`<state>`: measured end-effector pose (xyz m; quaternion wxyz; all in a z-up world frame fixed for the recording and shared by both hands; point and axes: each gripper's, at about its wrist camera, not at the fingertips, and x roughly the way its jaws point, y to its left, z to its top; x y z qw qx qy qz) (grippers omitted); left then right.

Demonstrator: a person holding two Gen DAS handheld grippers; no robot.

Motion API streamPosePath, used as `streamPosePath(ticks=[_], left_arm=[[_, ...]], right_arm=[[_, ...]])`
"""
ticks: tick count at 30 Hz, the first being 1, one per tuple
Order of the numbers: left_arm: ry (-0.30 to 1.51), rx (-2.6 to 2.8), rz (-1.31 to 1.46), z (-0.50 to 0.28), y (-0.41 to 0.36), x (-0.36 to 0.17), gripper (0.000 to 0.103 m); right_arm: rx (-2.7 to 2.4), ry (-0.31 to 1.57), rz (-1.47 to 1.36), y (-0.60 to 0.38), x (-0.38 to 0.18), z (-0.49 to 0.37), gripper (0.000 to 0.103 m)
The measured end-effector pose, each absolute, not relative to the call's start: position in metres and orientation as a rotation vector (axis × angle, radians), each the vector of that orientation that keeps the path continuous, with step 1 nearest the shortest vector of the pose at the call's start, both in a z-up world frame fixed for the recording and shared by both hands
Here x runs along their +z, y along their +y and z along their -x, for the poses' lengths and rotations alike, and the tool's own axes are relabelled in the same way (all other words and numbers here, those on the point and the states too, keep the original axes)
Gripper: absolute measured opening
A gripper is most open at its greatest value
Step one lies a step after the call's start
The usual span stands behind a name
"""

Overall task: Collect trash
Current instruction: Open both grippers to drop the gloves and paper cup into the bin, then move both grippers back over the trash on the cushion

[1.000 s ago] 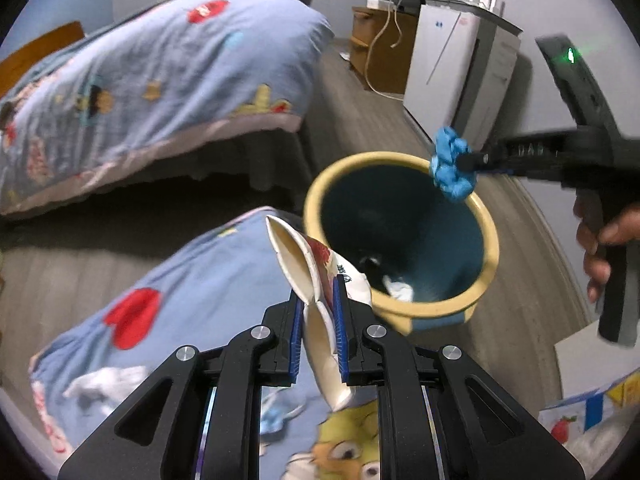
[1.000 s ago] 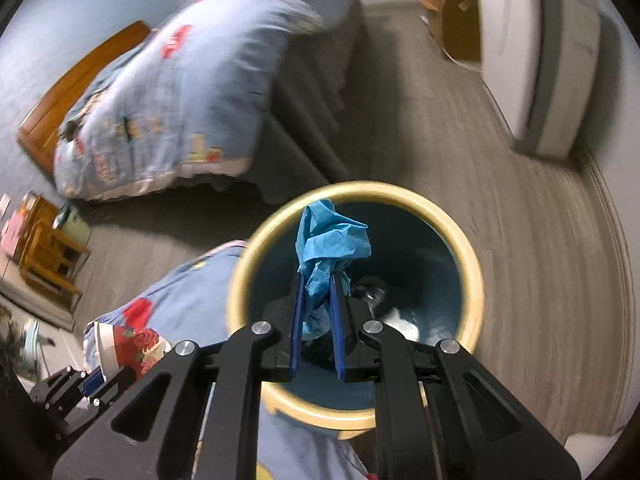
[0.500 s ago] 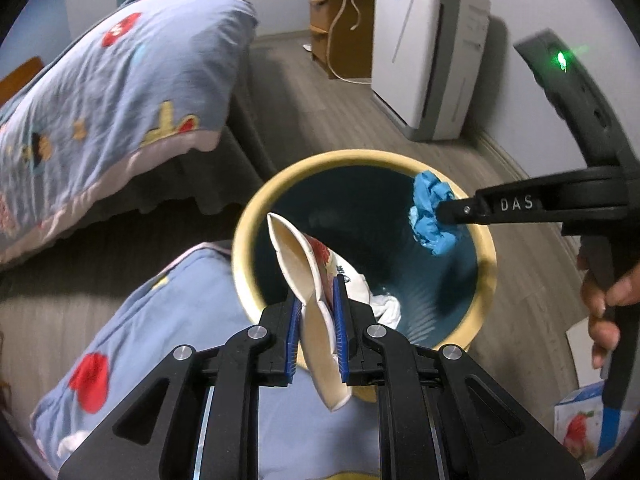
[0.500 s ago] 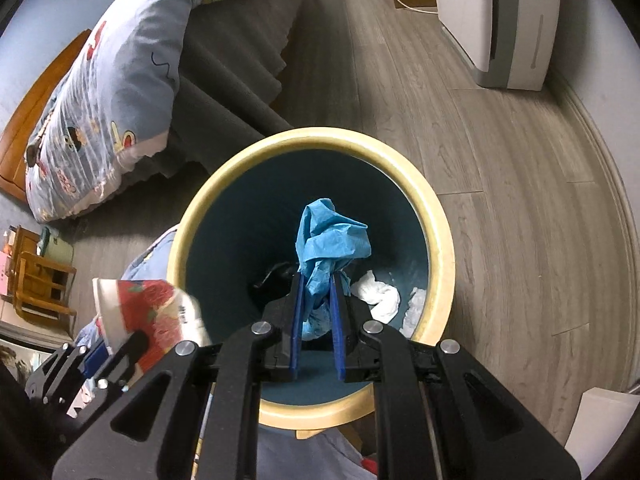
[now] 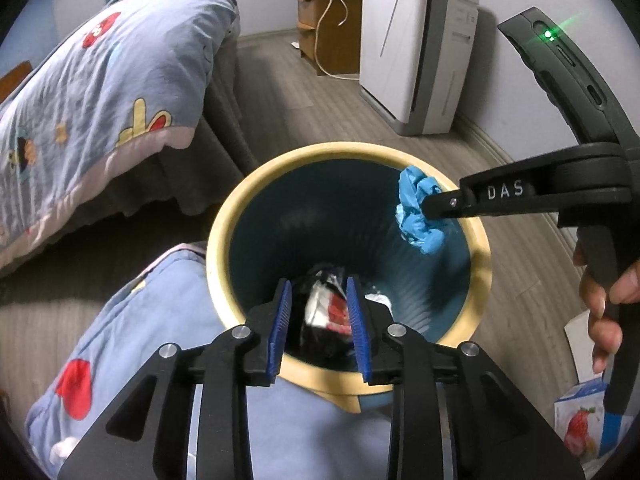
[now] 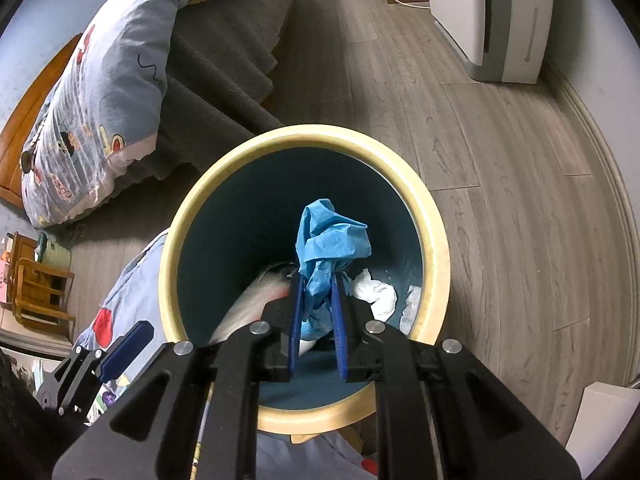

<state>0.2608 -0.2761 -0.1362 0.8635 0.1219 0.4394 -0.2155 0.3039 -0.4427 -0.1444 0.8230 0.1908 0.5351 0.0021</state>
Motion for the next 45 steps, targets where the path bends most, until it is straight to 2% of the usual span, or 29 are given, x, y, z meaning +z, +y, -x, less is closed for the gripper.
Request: streamPosePath(ticks=[3,6,7,11,13,16,22,29,37,45], left_arm=[[0.918,-0.441,-0.254,-0.258,-0.271,-0.136,0.034],[0.919,-0.432,-0.24,-0.257,-0.266,-0.134,0.037],[0.918,-0.428,-0.233,-0.257,-0.263,-0.133,0.041],[0.907,-0.407,-0.214,-0.256,-0.256,-0.129,0.063],[0.894,-0.386,-0.206,-0.254,-0.251,-0.125,0.077],[0.876,-0.362,-0.177,-0.252,-0.242,-0.118,0.086],[0.861,-0.33,-0.182,-0.242,-0.223,-0.11,0.09],[0.854,-0.266,-0.166,-0.223,-0.184,-0.093,0.09],[0.849,-0.184,-0.133,-0.181,-0.109,-0.066,0.092],[0.817,-0.084,-0.066,-0.117,-0.028,-0.028,0.095]], right_arm=[[-0.011,1.128,-0.405,-0.445,-0.143,-0.303,0.04],[-0.027,1.115,-0.405,-0.447,-0.141,-0.302,0.051],[-0.032,1.108,-0.406,-0.447,-0.14,-0.302,0.057],[-0.045,1.091,-0.402,-0.447,-0.136,-0.301,0.069],[-0.053,1.078,-0.399,-0.446,-0.133,-0.3,0.08],[-0.067,1.06,-0.38,-0.443,-0.126,-0.298,0.091],[-0.055,1.025,-0.327,-0.421,-0.101,-0.293,0.097],[-0.021,0.964,-0.224,-0.387,-0.06,-0.28,0.097],[0.055,0.819,-0.13,-0.334,-0.002,-0.247,0.097],[0.152,0.753,-0.081,-0.274,0.022,-0.211,0.097]])
